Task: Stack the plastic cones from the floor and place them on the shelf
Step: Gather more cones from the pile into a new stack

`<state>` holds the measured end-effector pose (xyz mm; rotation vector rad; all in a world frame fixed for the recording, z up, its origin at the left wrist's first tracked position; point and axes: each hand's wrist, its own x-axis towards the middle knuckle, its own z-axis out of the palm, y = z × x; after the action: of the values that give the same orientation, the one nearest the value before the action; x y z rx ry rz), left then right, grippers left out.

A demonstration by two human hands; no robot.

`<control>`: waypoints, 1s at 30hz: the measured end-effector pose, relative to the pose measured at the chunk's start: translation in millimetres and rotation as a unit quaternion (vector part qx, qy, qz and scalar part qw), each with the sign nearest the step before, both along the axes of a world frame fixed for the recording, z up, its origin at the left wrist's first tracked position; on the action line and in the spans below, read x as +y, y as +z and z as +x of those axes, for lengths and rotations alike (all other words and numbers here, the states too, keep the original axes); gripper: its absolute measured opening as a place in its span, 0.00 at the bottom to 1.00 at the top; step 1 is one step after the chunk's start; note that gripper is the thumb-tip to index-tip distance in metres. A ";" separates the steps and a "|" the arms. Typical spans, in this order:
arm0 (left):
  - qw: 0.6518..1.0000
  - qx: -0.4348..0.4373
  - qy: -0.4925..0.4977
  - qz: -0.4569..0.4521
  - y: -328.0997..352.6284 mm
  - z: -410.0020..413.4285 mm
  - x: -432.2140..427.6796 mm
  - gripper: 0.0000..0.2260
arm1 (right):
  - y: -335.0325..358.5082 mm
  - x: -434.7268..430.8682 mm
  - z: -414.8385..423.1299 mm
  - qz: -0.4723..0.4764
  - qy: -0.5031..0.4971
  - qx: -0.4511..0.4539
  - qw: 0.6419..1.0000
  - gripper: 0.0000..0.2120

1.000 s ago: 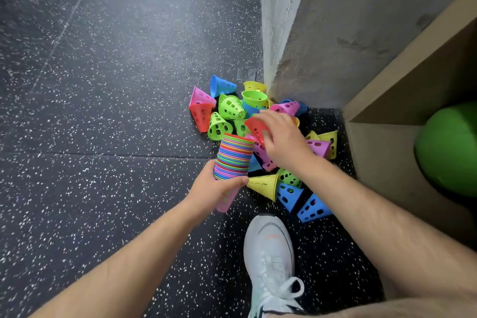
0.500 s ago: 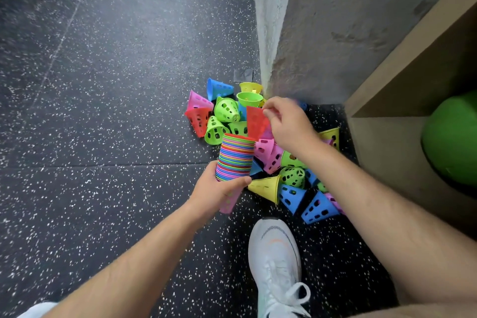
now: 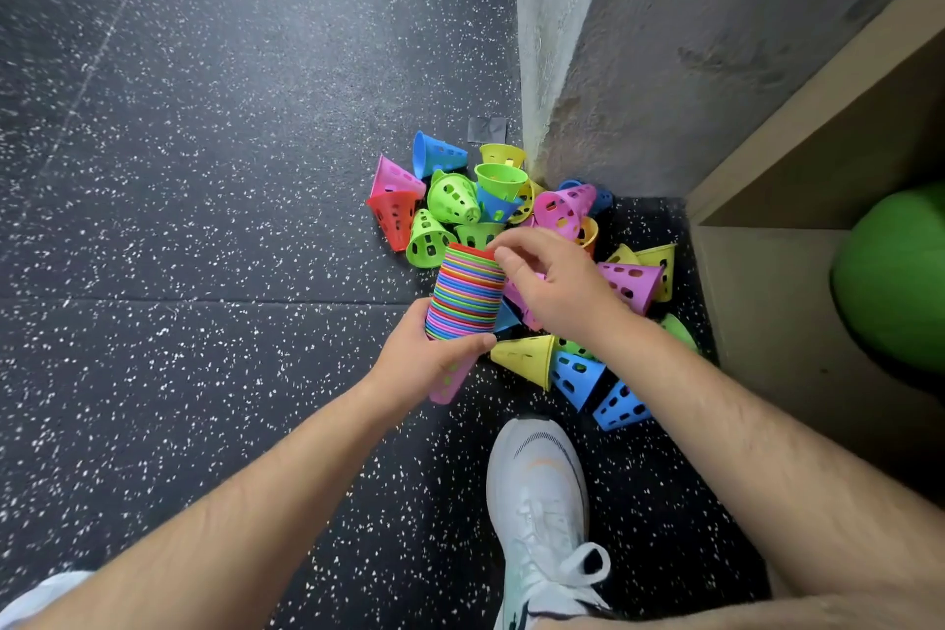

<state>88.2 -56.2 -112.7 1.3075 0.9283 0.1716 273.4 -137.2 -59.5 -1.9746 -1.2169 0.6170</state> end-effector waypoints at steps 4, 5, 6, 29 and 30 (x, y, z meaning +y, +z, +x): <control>1.000 0.016 -0.013 0.009 -0.8 -3.9 -3.7 0.29 | -6.5 -11.5 -0.2 -0.018 -0.051 0.064 0.997 0.11; 1.000 0.019 -0.017 0.011 -2.0 -4.7 -4.8 0.29 | -8.1 -13.6 4.0 -0.017 -0.070 0.045 0.996 0.11; 1.000 0.021 -0.019 0.010 -2.9 -5.2 -5.8 0.29 | -9.7 -15.1 9.7 -0.013 -0.089 0.014 0.996 0.11; 0.999 -0.018 -0.041 0.007 14.2 51.9 11.1 0.30 | 26.8 14.9 64.3 0.040 -0.235 -0.053 0.970 0.27; 0.999 -0.017 -0.040 0.003 12.9 50.8 11.3 0.31 | 30.5 16.6 62.3 0.049 -0.238 -0.032 0.969 0.27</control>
<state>139.0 -44.9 -99.8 1.3404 0.8453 0.1348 335.8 -120.6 -29.0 -2.1099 -0.7459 0.2451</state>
